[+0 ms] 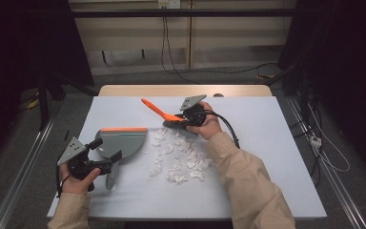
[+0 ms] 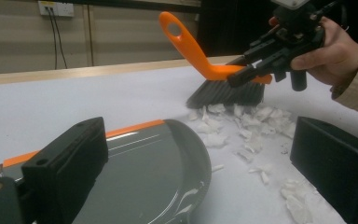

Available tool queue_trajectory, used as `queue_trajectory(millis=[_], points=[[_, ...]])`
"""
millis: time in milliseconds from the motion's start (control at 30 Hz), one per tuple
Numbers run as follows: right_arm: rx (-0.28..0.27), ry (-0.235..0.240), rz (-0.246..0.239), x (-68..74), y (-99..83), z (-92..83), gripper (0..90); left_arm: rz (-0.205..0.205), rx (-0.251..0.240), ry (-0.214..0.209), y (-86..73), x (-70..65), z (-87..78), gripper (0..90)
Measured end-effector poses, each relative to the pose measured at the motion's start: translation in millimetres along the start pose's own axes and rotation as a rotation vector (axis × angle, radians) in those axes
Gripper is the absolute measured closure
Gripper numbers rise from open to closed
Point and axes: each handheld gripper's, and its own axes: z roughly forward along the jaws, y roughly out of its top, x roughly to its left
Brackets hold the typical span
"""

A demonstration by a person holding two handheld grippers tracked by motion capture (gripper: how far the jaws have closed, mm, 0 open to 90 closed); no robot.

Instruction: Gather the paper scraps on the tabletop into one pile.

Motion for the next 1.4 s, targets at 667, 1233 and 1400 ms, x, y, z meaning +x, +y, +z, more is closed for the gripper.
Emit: queue_trajectory(millis=[667,1233,1400], points=[[0.050,0.070,-0.041,26.9,-13.7,-56.7,71.9,0.004,0.001,-0.011,-0.8,-2.7,-1.2,4.1],[-0.032,-0.025,-0.001,6.7,15.8,-4.7,71.9,-0.010,-0.011,-0.002,-0.3,0.0,-2.3,4.0],[-0.005,-0.006,-0.035,6.1,21.0,15.4,71.9,-0.015,-0.010,-0.001,-0.6,1.7,-1.4,4.0]])
